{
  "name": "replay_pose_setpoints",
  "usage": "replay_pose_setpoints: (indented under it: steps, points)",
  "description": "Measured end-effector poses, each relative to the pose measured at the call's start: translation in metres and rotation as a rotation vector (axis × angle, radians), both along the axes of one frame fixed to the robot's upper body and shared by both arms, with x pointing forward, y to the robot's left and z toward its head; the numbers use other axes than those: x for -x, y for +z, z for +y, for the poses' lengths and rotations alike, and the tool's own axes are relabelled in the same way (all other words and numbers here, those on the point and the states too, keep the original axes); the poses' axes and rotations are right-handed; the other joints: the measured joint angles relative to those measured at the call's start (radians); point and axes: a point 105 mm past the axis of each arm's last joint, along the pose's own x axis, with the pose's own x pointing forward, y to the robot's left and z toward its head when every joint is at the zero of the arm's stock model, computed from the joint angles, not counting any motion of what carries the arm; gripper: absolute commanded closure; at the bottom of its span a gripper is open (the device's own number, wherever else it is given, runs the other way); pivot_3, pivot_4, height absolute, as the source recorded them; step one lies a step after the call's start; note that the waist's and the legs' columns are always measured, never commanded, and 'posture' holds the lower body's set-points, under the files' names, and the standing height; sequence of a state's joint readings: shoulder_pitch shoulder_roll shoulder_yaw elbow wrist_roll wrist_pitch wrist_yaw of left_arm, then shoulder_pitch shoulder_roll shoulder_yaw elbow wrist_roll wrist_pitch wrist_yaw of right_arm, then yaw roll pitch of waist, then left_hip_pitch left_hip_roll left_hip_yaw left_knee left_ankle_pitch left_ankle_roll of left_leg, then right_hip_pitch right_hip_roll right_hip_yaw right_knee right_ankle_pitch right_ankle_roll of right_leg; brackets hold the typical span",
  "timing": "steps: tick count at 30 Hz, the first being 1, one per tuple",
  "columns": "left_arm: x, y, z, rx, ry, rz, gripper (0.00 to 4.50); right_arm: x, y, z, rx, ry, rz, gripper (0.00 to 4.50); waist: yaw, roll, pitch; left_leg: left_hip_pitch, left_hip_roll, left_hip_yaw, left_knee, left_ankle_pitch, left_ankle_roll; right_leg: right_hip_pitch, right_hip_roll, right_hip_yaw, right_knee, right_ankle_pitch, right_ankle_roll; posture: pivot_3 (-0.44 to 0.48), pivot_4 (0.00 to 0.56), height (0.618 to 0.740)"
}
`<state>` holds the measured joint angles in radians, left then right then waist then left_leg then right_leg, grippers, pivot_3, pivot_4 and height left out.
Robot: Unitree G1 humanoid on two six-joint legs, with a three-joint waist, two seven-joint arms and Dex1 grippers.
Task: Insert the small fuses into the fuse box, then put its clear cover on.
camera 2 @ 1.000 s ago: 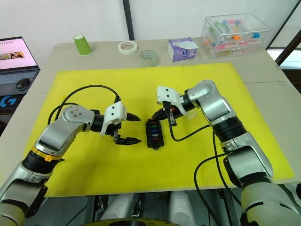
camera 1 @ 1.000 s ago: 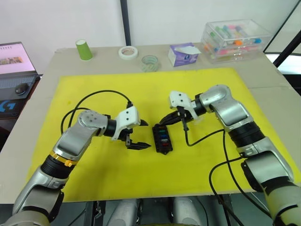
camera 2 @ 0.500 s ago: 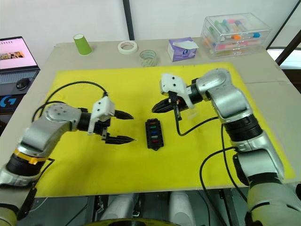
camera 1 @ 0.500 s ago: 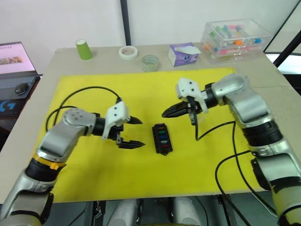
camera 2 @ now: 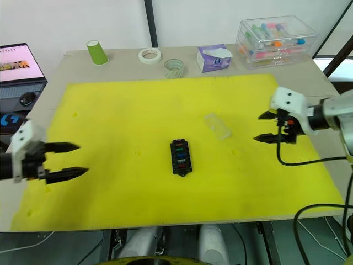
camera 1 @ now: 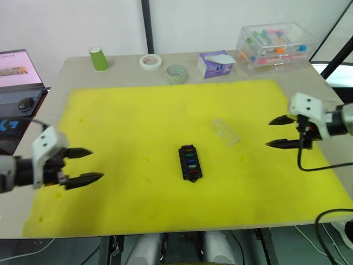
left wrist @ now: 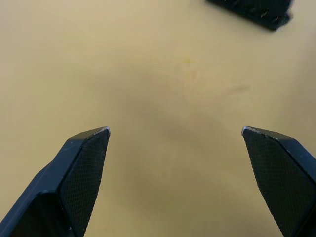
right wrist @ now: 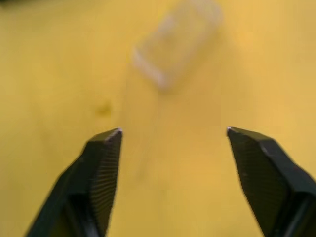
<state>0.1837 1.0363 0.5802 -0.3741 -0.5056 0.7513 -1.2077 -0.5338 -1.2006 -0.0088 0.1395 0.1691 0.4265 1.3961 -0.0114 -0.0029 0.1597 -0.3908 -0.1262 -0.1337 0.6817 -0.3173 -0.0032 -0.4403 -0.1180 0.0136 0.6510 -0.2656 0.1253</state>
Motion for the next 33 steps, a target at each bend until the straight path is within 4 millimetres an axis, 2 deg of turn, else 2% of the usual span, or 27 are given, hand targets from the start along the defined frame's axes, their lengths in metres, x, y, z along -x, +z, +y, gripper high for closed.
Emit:
replay_pose_setpoints:
  steps: [5, 9, 13, 18, 23, 27, 33]
  points:
    - [0.008, -0.009, 0.023, -0.033, 0.071, 0.016, 0.00, 0.003, -0.012, -0.024, 0.019, -0.073, 0.020, 0.03, 0.003, 0.000, 0.000, 0.000, 0.000, 0.000, 0.000, 0.000, 0.000, 0.001, 0.000, 0.000, 0.000, 0.000, 0.000, 0.000, 0.150, 0.740]
    - [0.001, -0.005, 0.015, -0.027, 0.030, -0.014, 0.00, -0.003, -0.009, -0.023, -0.001, -0.093, -0.002, 0.03, 0.000, 0.001, 0.001, 0.000, 0.001, 0.000, 0.000, 0.000, 0.000, 0.000, 0.000, 0.000, 0.000, 0.000, 0.000, 0.000, 0.150, 0.740]
    - [-0.011, -0.004, -0.012, -0.004, -0.068, -0.046, 0.00, -0.010, -0.004, 0.006, -0.082, -0.053, -0.018, 0.03, 0.000, 0.002, 0.001, 0.000, 0.001, 0.000, 0.000, 0.000, 0.000, 0.000, 0.000, 0.000, 0.000, 0.000, 0.000, 0.000, 0.150, 0.740]
    - [-0.029, 0.004, -0.075, 0.091, -0.263, -0.139, 0.00, -0.025, -0.001, 0.063, -0.240, -0.050, 0.007, 0.03, 0.001, 0.002, 0.001, 0.000, 0.000, 0.000, 0.001, 0.000, 0.000, 0.000, 0.000, 0.000, 0.000, 0.000, 0.000, 0.000, 0.150, 0.740]
    - [-0.037, 0.002, -0.118, 0.146, -0.380, -0.167, 0.00, -0.045, 0.001, 0.090, -0.300, -0.168, 0.019, 0.03, 0.001, 0.001, 0.000, 0.000, 0.000, 0.000, 0.001, 0.000, 0.000, 0.000, 0.000, 0.000, 0.000, 0.000, 0.000, 0.000, 0.150, 0.740]
    - [-0.039, -0.007, -0.144, 0.163, -0.433, -0.165, 0.00, -0.058, -0.019, 0.103, -0.309, -0.295, 0.083, 0.03, 0.000, 0.001, 0.000, -0.001, 0.000, 0.000, 0.001, 0.000, 0.000, -0.001, 0.000, 0.000, 0.000, 0.000, 0.000, 0.000, 0.150, 0.740]
    - [-0.041, -0.016, -0.150, 0.127, -0.432, -0.168, 0.00, -0.063, -0.040, 0.103, -0.284, -0.396, 0.134, 0.03, 0.000, 0.001, 0.000, -0.001, 0.000, 0.000, 0.001, 0.000, 0.000, 0.000, 0.000, 0.000, 0.000, 0.000, 0.000, 0.000, 0.150, 0.740]
